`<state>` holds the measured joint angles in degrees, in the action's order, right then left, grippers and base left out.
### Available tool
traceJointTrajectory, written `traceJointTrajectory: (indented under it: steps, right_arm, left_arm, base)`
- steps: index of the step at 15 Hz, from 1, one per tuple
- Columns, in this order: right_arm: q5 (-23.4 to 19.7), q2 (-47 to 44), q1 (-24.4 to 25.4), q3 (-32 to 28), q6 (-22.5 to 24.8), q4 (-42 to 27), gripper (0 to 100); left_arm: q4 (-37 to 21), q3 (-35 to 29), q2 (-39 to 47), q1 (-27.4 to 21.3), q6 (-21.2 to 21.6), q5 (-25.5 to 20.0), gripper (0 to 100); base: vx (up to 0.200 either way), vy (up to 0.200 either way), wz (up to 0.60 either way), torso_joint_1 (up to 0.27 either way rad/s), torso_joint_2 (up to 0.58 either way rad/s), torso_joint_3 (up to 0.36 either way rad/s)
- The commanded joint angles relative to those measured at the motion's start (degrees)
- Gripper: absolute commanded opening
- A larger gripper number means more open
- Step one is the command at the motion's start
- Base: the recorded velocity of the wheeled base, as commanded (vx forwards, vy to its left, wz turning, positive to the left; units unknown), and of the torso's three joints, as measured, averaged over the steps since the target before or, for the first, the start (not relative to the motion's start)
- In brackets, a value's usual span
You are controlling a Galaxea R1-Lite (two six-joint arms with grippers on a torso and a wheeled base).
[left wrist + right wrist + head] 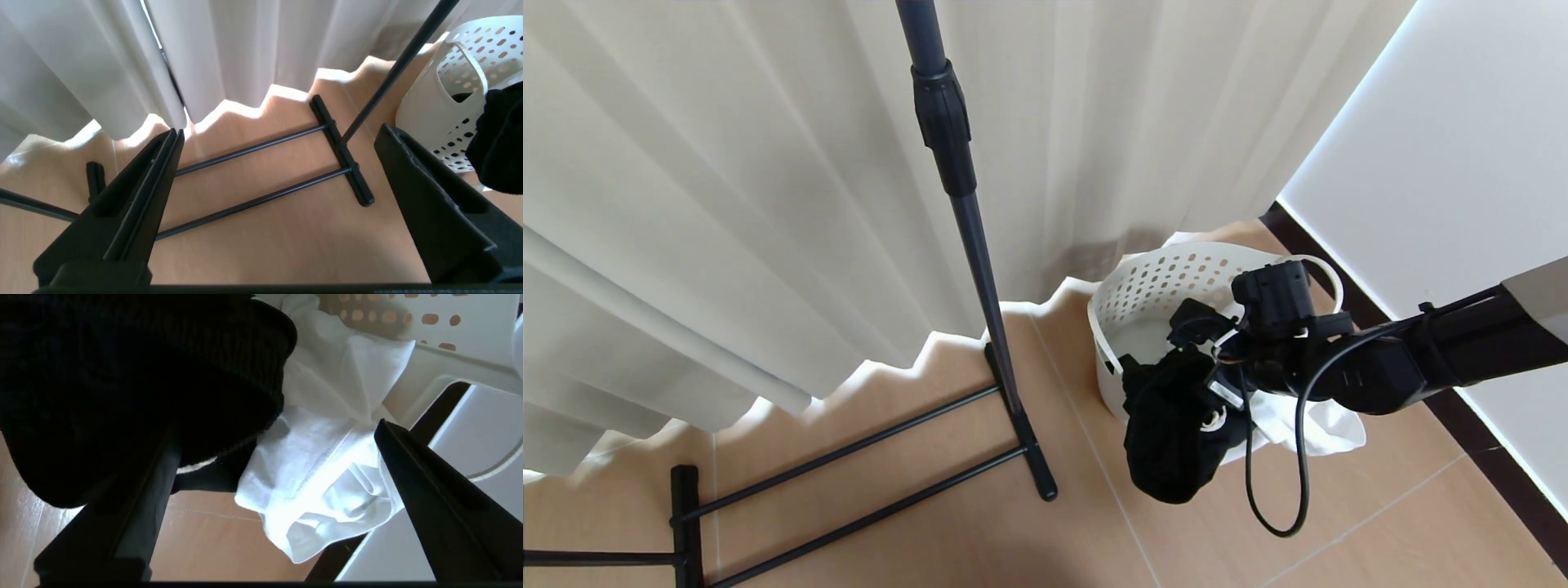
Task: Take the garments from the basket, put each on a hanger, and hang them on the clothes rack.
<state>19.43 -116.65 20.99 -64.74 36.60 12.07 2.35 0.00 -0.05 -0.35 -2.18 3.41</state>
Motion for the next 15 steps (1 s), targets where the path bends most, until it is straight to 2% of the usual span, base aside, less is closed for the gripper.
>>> traceJointTrajectory:
  steps: [1, 11, 12, 15]
  right_arm:
    - [0.1, -2.8, 0.0, -1.4, 0.0, 0.1, 100]
    - [0.1, -9.3, -2.2, -8.2, 0.0, 0.3, 100]
    - [0.1, -9.7, -2.3, -8.9, 0.0, 0.3, 0]
    - [0.2, -9.9, -2.4, -9.2, -0.3, 0.4, 0]
  left_arm:
    - [0.0, 0.0, 0.0, 0.0, 0.0, 0.0, 100]
    - [0.0, 0.0, 0.0, 0.0, 0.0, 0.0, 100]
    - [0.1, 0.0, 0.0, 0.0, 0.0, 0.0, 100]
    - [0.0, 0.0, 0.0, 0.0, 0.0, 0.0, 100]
  base:
    - [0.000, 0.000, 0.00, 0.000, 0.00, 0.000]
    - [0.000, 0.000, 0.00, 0.000, 0.00, 0.000]
    - [0.000, 0.000, 0.00, 0.000, 0.00, 0.000]
    - [0.000, 0.000, 0.00, 0.000, 0.00, 0.000]
